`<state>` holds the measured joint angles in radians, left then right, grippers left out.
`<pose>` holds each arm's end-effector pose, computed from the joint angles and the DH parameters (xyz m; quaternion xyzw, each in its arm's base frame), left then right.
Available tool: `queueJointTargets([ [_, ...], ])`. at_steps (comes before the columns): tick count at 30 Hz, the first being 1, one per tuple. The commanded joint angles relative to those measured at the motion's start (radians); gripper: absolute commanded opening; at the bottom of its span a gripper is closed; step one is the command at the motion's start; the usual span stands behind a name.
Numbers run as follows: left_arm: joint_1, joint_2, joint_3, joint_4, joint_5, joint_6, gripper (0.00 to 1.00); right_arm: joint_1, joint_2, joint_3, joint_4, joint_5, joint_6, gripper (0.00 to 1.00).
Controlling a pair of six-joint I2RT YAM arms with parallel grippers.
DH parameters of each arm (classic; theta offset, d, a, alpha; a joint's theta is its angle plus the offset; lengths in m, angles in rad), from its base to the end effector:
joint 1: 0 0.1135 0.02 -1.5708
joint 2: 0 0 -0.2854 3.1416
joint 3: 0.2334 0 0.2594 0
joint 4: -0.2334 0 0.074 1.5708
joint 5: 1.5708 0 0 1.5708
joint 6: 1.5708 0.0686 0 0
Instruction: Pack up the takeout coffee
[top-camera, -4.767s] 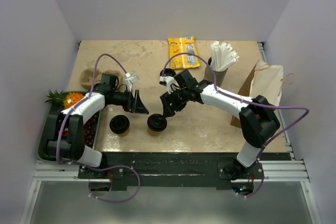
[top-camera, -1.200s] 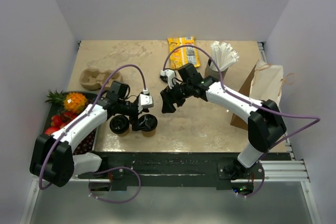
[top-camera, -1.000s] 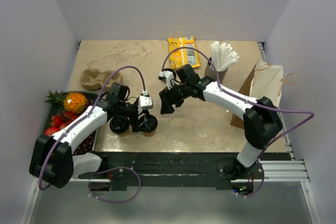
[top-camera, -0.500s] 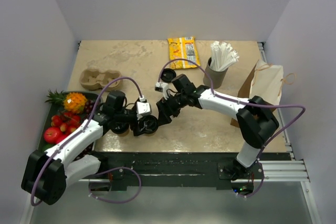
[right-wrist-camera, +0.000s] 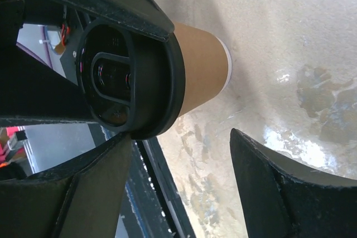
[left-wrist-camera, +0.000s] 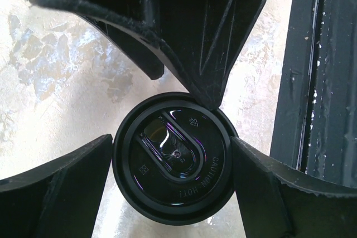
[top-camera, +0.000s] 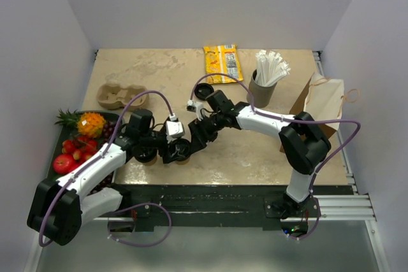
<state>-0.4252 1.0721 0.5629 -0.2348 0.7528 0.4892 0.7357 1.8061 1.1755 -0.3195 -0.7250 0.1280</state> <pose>0.1850 -0.1353 0.2095 0.5085 0.6990 -0.3245 0.3842 0.2650 0.3013 0.1887 -0.3697 0.8172 0.4262 0.1180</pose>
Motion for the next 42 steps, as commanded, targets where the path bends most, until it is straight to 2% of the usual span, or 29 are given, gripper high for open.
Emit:
queueJointTargets([
  [1,-0.007,0.034,0.000,-0.006,-0.087,0.037,0.86,0.053,0.048,0.055,-0.039,0.198,0.004,0.72],
  [5,-0.009,0.014,-0.026,-0.034,-0.124,0.118,0.85,0.088,0.053,0.047,-0.088,0.349,0.015,0.72],
  [9,-0.009,0.015,-0.041,-0.023,-0.148,0.150,0.85,0.091,0.077,0.073,-0.104,0.383,-0.001,0.72],
  [12,0.000,0.014,-0.011,-0.015,-0.083,0.100,0.87,0.091,0.088,0.121,-0.116,0.366,-0.025,0.72],
  [17,0.002,-0.001,0.067,-0.027,0.054,0.005,0.91,0.084,0.061,0.164,-0.159,0.219,-0.102,0.75],
  [20,0.000,-0.006,0.060,-0.034,0.080,-0.003,0.91,0.036,0.013,0.161,-0.144,0.020,-0.123,0.78],
  [23,0.000,-0.034,0.022,0.006,0.068,-0.017,0.91,-0.035,0.001,0.154,-0.083,-0.075,-0.030,0.79],
  [29,0.000,-0.049,-0.035,0.054,0.053,0.005,0.91,-0.041,0.047,0.176,0.022,-0.221,0.068,0.81],
  [37,0.000,-0.053,-0.044,0.089,0.030,-0.023,0.90,-0.013,0.084,0.167,0.050,-0.217,0.093,0.83],
  [42,0.000,-0.075,-0.031,0.109,0.028,-0.077,0.91,-0.001,0.099,0.167,-0.041,-0.054,0.051,0.81],
])
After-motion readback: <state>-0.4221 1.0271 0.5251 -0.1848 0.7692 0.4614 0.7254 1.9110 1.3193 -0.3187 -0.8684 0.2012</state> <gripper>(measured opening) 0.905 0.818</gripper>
